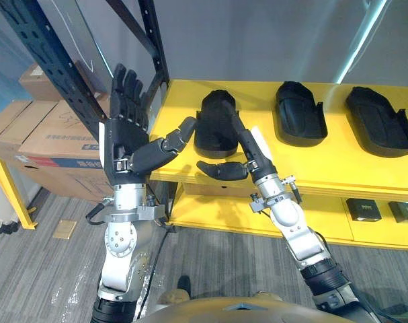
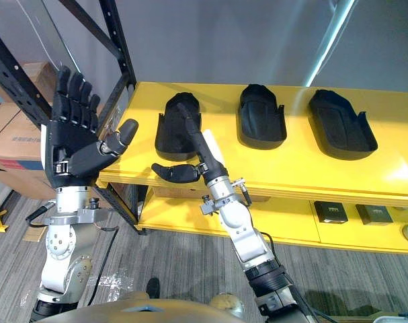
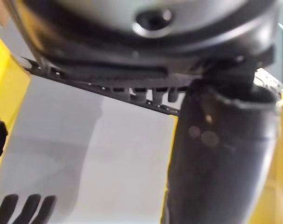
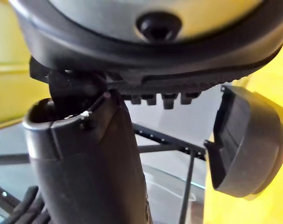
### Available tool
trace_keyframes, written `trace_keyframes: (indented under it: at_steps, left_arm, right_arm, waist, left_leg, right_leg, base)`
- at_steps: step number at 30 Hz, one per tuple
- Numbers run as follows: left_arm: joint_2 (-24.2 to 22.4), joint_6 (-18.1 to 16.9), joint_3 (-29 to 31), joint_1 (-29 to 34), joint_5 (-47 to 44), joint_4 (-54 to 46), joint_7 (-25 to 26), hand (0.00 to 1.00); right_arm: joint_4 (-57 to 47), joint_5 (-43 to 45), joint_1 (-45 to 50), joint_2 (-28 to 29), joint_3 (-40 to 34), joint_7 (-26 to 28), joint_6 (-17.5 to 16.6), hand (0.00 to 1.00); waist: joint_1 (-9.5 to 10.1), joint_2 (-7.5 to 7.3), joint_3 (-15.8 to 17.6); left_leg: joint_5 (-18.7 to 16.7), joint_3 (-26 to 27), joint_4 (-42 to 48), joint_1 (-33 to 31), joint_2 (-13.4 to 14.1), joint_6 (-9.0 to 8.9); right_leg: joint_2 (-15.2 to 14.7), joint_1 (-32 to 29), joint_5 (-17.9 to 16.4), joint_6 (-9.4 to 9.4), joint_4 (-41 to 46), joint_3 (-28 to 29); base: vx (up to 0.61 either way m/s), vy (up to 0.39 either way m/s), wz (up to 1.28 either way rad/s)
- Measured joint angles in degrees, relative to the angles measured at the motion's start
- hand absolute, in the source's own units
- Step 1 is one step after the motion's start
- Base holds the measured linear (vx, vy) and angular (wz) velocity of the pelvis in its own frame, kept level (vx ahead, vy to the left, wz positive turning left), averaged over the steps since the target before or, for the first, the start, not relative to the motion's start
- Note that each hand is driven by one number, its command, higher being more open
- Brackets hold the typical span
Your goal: Walk over and take three plastic housings, then place them on the shelf
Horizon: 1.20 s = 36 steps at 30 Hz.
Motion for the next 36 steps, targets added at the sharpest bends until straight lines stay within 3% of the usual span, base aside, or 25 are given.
trace_keyframes:
  at_steps: [9,11,22,36]
  left_arm:
    - [0.1,-1.3,-0.7,2.2,-2.1,0.4,-0.6,1.00]
    - [0.2,-1.6,-0.7,2.2,-2.2,0.4,-0.6,1.00]
    - [0.0,-3.4,-0.6,2.3,-2.9,0.2,-0.3,1.00]
    - [-1.4,-3.6,0.0,4.2,-6.5,-2.9,-1.4,1.00]
  right_arm:
    - [8.3,-11.9,-4.6,-1.1,2.6,-6.6,0.6,1.00]
    - [10.1,-14.0,-5.5,-1.9,3.0,-9.0,1.9,1.00]
    - [15.3,-18.8,-10.3,0.6,0.6,-20.9,7.6,1.00]
    - [20.8,-20.5,-16.3,1.2,-0.8,-25.5,9.9,1.00]
  waist:
    - [1.48,-0.58,0.2]
    - [2.26,-0.91,0.4]
    - [2.37,-1.04,4.3]
    - [2.84,-0.35,7.1]
  left_leg:
    - [0.0,-1.3,0.0,-1.4,0.1,0.43]
    - [0.1,-1.3,0.0,-1.5,0.0,0.46]
    - [0.0,-1.5,0.9,-2.4,0.0,0.48]
    - [0.4,-3.8,1.9,-3.7,-0.3,-0.06]
  right_leg:
    - [0.0,-0.2,0.0,-0.03,0.1,-1.7]
    - [0.0,-0.2,0.0,-0.03,0.1,-1.7]
    - [-0.1,-0.3,-0.1,-0.21,0.3,-1.6]
    - [-0.2,-0.3,-1.2,-1.05,1.4,-1.5]
  base:
    - [-0.02,-0.011,0.11]
    - [0.00,0.000,0.00]
    - [0.00,-0.004,0.03]
    - [-0.02,-0.009,0.08]
